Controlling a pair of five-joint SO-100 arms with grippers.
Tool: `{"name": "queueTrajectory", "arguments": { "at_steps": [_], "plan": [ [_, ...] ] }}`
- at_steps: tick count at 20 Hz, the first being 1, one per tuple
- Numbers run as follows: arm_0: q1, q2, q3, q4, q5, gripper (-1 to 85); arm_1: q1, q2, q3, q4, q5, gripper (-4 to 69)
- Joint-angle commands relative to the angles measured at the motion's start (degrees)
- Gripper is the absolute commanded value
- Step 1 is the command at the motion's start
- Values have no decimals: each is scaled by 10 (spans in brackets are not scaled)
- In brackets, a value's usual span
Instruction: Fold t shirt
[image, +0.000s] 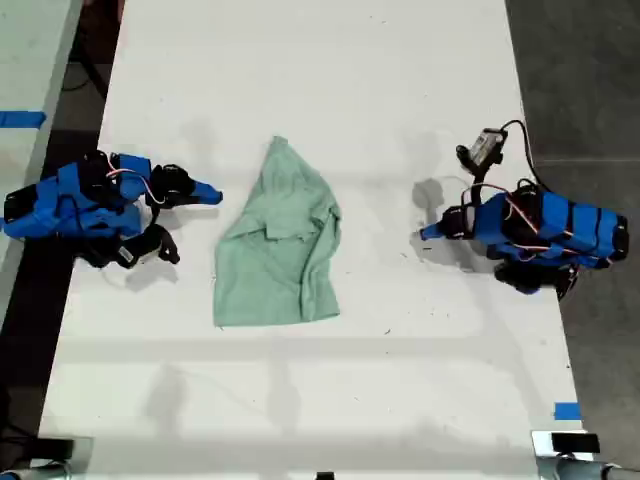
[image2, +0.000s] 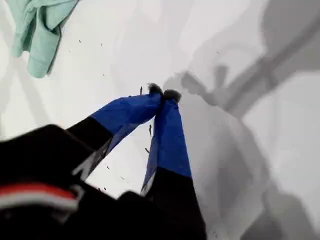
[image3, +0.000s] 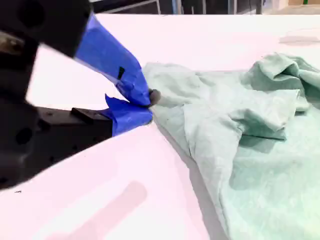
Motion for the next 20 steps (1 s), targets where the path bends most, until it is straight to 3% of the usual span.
{"name": "queueTrajectory", "arguments": {
  "at_steps": [1, 6, 8, 9, 14, 19, 20],
  "plan": [
    [2, 3, 24, -10, 4, -2, 0, 9, 37, 1, -11, 12],
    [20, 3, 24, -19, -5, -2, 4, 9, 37, 1, -11, 12],
    [66, 3, 15, -91, -13, -2, 5, 8, 37, 1, -9, 12],
    [74, -10, 4, -91, -56, -2, 8, 8, 37, 1, -8, 12],
    [143, -341, -230, 15, -126, -2, 7, 8, 37, 1, -9, 12],
    [250, -683, -399, 23, -173, 1, 9, 8, 37, 1, -9, 12],
    [272, -696, -414, 23, -189, 38, 8, 8, 37, 1, -9, 12]
  ]
}}
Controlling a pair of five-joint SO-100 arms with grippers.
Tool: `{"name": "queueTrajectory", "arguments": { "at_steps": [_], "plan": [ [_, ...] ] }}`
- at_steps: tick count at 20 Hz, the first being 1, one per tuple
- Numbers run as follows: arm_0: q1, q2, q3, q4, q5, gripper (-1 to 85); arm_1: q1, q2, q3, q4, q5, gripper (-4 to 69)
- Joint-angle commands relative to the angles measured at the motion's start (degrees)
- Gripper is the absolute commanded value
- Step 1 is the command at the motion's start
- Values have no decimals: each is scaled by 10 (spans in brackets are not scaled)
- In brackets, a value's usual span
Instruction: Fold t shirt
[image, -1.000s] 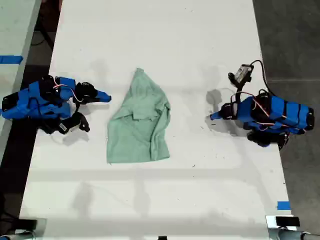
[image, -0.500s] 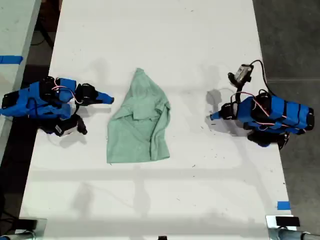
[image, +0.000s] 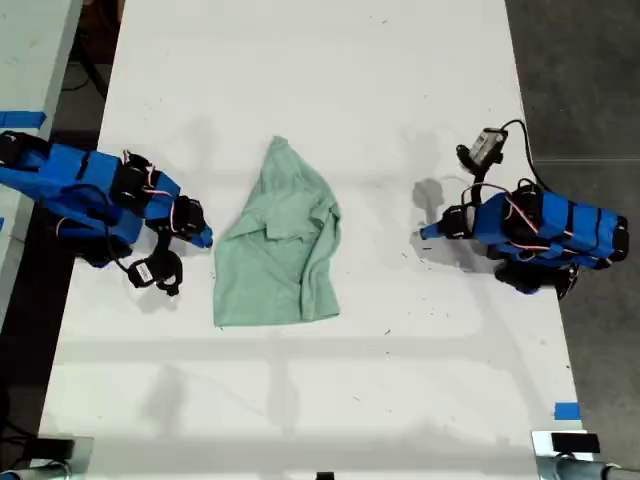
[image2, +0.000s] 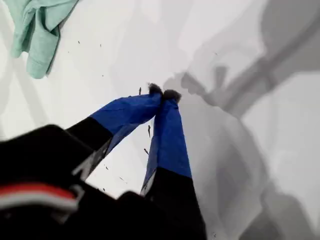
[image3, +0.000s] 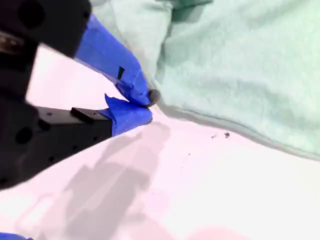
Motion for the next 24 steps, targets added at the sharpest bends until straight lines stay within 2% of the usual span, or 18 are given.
{"name": "queueTrajectory", "arguments": {
  "at_steps": [1, 3, 4, 7, 13, 15, 16, 18, 19, 21, 24],
  "plan": [
    [65, -74, -76, 1, -43, 95, 2, 8, 37, 1, -4, 12],
    [97, -157, -129, 11, -47, 186, 3, 8, 37, 1, -4, 12],
    [105, -189, -153, 11, -44, 195, 4, 8, 37, 1, -4, 12],
    [110, -229, -171, 11, -56, 193, 2, 8, 37, 1, -3, 12],
    [62, -265, -130, -39, -91, 184, 1, 8, 37, 1, -3, 12],
    [59, -280, -127, -57, -83, 159, 1, 8, 37, 1, -4, 12],
    [62, -290, -126, -67, -74, 123, 0, 8, 37, 1, -4, 12],
    [61, -294, -111, -72, -72, -1, 0, 8, 37, 1, -4, 12],
    [61, -275, -94, -72, -81, -2, -1, 8, 37, 1, -4, 12],
    [64, -193, -50, -59, -111, -2, -2, 8, 37, 2, -4, 12],
    [77, -69, -49, 47, -162, -2, 0, 8, 37, 2, -4, 12]
  ]
}}
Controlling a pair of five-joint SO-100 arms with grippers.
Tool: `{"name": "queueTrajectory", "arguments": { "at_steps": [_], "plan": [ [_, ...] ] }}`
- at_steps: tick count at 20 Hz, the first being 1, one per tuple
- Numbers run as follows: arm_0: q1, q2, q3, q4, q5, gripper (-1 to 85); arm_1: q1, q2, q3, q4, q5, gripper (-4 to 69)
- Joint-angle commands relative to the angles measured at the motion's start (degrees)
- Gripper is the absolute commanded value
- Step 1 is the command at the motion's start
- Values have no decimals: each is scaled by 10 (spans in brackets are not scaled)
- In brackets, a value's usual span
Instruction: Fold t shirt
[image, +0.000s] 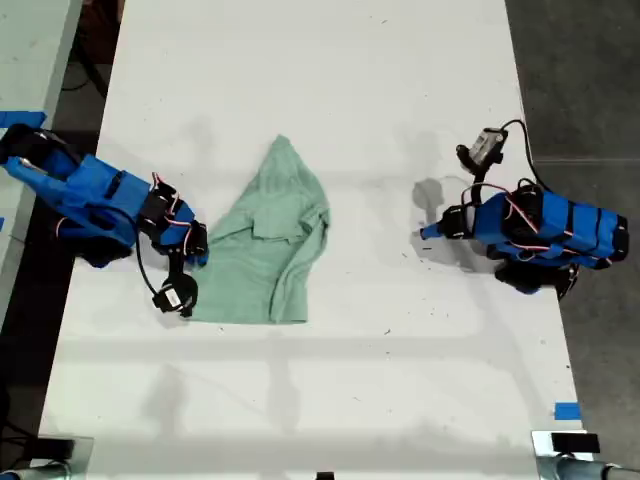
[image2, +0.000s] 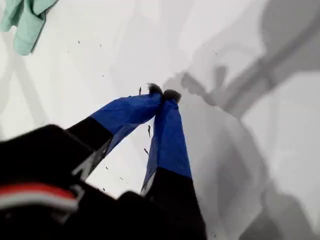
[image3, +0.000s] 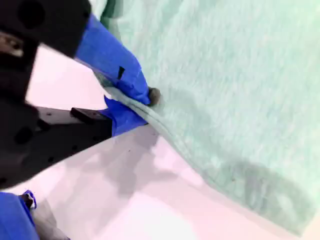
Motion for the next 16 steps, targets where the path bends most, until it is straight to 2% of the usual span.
{"name": "queueTrajectory", "arguments": {
  "at_steps": [1, 4, 6, 10, 14, 15, 16],
  "plan": [
    [11, 83, -34, 81, -32, -2, 1, 8, 37, 2, -4, 12],
    [1, -42, -214, 191, -14, -2, 2, 8, 37, 2, -4, 12],
    [-25, -196, -406, 259, 42, -2, 3, 8, 37, 2, -4, 12],
    [-69, -447, -720, 279, 164, -2, 2, 8, 37, 2, -4, 12],
    [-79, -577, -914, 267, 206, -2, 1, 8, 37, 2, -6, 12],
    [-81, -583, -911, 258, 206, 11, 0, 8, 37, 2, -6, 12],
    [-80, -590, -911, 254, 207, 110, 0, 8, 37, 2, -6, 12]
  ]
}}
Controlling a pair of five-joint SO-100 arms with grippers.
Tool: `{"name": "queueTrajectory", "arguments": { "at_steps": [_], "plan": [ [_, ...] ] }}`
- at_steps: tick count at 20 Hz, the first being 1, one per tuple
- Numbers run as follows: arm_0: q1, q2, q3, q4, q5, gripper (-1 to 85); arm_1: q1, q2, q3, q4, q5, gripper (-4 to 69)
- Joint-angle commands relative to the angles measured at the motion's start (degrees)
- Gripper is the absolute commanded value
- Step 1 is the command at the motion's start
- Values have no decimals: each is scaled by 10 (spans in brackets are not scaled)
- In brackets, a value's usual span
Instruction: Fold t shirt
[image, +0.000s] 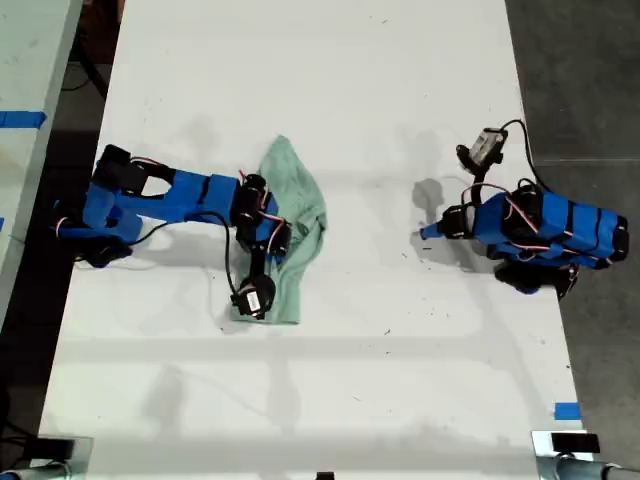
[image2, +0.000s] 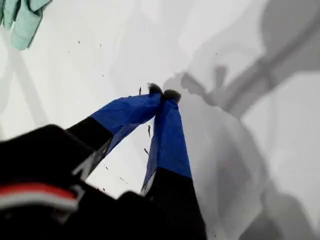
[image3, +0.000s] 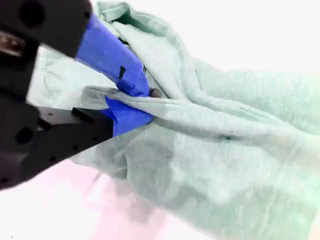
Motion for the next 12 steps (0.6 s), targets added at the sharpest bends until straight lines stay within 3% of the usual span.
{"name": "queueTrajectory", "arguments": {
  "at_steps": [1, 7, 12],
  "plan": [
    [-9, -4, -45, -13, 9, 174, 0, 8, 37, 2, -7, 12],
    [-8, 24, -41, -25, 28, 270, 0, 8, 37, 2, -7, 12],
    [-20, 196, 42, 22, 11, 265, 0, 8, 37, 2, -7, 12]
  ]
}}
